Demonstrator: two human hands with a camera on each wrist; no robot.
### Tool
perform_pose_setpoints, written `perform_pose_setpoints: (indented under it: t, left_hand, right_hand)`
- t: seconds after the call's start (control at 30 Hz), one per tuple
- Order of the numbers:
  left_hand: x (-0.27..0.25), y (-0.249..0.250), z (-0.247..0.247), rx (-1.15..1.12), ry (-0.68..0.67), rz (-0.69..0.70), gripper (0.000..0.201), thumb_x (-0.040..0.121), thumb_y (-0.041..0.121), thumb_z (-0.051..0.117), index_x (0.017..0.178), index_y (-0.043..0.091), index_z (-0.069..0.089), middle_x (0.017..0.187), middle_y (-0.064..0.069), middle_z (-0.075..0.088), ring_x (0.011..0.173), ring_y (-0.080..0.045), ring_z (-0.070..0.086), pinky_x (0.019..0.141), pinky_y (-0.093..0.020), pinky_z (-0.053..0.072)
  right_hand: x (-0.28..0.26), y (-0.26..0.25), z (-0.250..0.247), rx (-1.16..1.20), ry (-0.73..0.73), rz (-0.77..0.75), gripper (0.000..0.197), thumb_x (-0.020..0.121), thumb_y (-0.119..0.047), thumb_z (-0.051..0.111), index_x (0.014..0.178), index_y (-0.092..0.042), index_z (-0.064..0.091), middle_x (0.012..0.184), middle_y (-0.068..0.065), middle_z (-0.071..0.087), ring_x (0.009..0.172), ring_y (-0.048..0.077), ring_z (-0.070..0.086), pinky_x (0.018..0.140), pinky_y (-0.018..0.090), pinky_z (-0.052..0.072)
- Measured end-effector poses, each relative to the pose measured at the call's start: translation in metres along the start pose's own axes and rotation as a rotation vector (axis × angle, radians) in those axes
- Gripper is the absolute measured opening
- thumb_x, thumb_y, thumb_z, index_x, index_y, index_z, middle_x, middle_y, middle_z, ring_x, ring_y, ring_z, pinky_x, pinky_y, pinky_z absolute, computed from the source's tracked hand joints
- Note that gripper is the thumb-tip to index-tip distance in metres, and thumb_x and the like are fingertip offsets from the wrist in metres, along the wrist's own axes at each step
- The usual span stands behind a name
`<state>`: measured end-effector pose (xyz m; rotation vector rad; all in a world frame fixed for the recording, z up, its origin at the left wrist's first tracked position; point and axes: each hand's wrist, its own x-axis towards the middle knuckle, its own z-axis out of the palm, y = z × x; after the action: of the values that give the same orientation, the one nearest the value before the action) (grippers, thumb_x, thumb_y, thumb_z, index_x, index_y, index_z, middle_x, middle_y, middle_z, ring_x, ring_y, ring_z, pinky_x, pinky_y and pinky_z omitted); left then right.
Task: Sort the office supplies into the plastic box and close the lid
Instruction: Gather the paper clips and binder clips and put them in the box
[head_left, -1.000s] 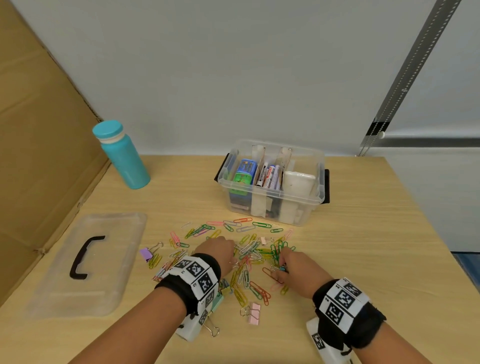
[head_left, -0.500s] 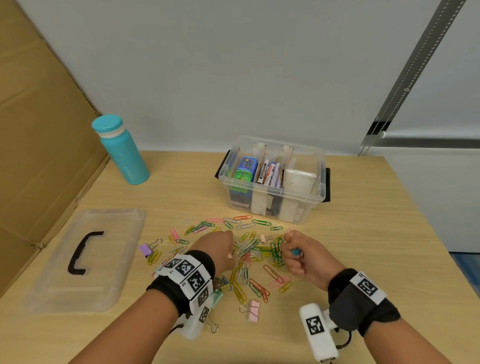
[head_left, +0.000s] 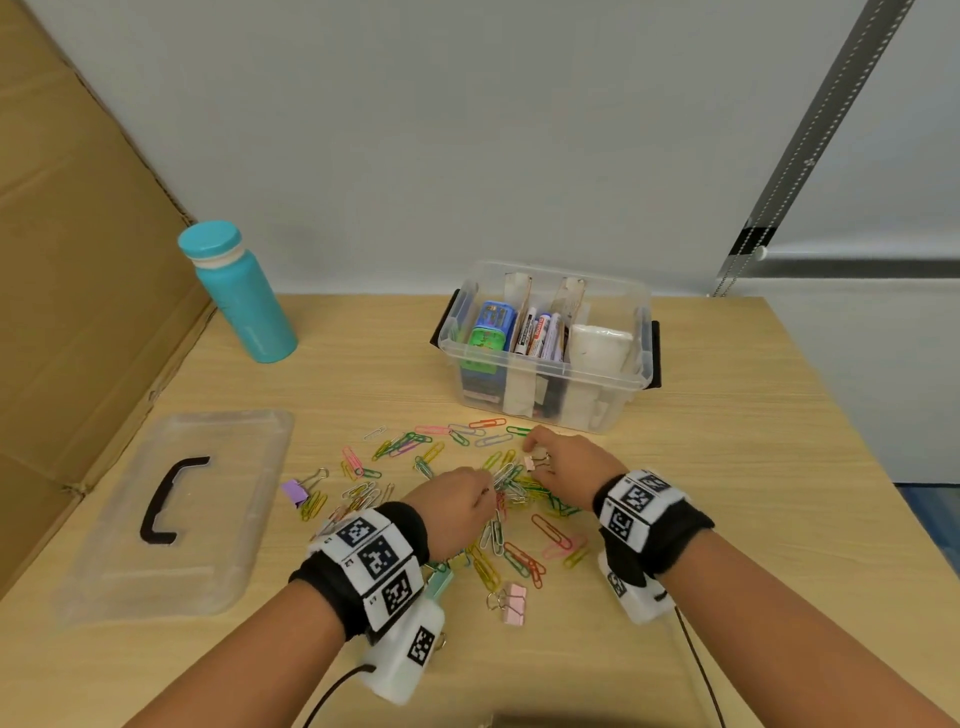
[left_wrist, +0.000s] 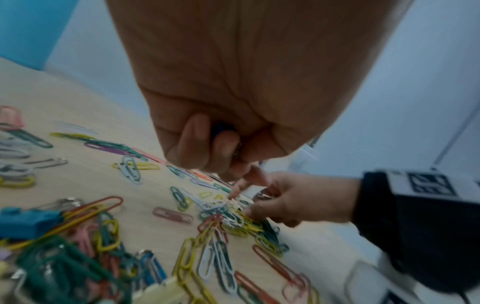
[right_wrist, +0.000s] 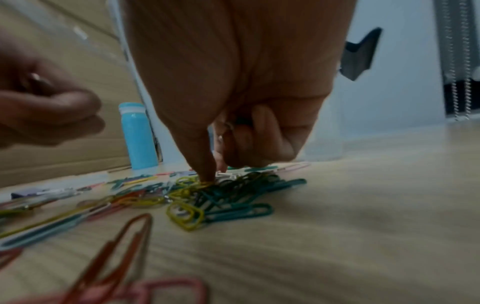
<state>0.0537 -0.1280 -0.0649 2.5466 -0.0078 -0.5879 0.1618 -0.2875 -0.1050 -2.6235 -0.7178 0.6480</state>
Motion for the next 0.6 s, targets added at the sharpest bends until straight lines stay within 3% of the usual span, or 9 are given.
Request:
perform_pose_setpoints:
  t: [0.13, 0.23, 0.33, 0.47, 0.6]
  left_hand:
    - [-0.005, 0.011, 0.014, 0.104, -0.077, 0.103, 0.026, 0.096, 0.025, 0.037, 0.102, 0.008, 0.054, 0.108, -0.009, 0.053, 0.098, -0.025, 0.053, 0.082, -0.030, 0.040]
    - [-0.007, 0.020, 0.022, 0.244, -0.153, 0.116, 0.037, 0.088, 0.040, 0.054, 0.111, 0.012, 0.057, 0.117, -0.003, 0.048, 0.099, -0.023, 0.054, 0.076, -0.028, 0.038]
    - [-0.005, 0.025, 0.029, 0.396, -0.268, 0.160, 0.059, 0.077, 0.050, 0.068, 0.119, 0.011, 0.052, 0.119, -0.008, 0.048, 0.099, -0.027, 0.054, 0.076, -0.035, 0.044]
    - [-0.003, 0.024, 0.037, 0.497, -0.291, 0.206, 0.063, 0.076, 0.042, 0.073, 0.122, 0.009, 0.044, 0.119, -0.012, 0.046, 0.100, -0.031, 0.055, 0.077, -0.041, 0.049]
    - [0.000, 0.020, 0.038, 0.486, -0.219, 0.242, 0.046, 0.083, 0.034, 0.064, 0.117, 0.008, 0.048, 0.117, -0.012, 0.048, 0.098, -0.033, 0.055, 0.071, -0.036, 0.042]
  right_hand:
    - [0.006, -0.006, 0.001, -0.133, 0.009, -0.032, 0.016, 0.092, -0.028, 0.050, 0.107, -0.028, 0.047, 0.097, 0.001, 0.062, 0.085, 0.022, 0.058, 0.074, 0.035, 0.049]
    - [0.004, -0.008, 0.004, -0.146, 0.028, -0.031, 0.015, 0.092, -0.026, 0.047, 0.107, -0.023, 0.047, 0.081, -0.005, 0.054, 0.077, 0.021, 0.054, 0.063, 0.031, 0.042]
    - [-0.001, -0.008, 0.007, -0.071, 0.059, -0.005, 0.015, 0.092, -0.026, 0.047, 0.104, -0.017, 0.046, 0.068, -0.008, 0.048, 0.066, 0.018, 0.051, 0.053, 0.030, 0.035]
    - [-0.012, -0.004, 0.010, 0.059, 0.089, 0.003, 0.014, 0.092, -0.024, 0.049, 0.103, -0.015, 0.046, 0.062, -0.008, 0.047, 0.053, 0.009, 0.043, 0.049, 0.025, 0.030]
    - [-0.032, -0.004, 0.005, 0.147, 0.057, 0.010, 0.012, 0.093, -0.023, 0.051, 0.101, -0.015, 0.047, 0.059, -0.008, 0.045, 0.051, 0.007, 0.041, 0.051, 0.021, 0.030]
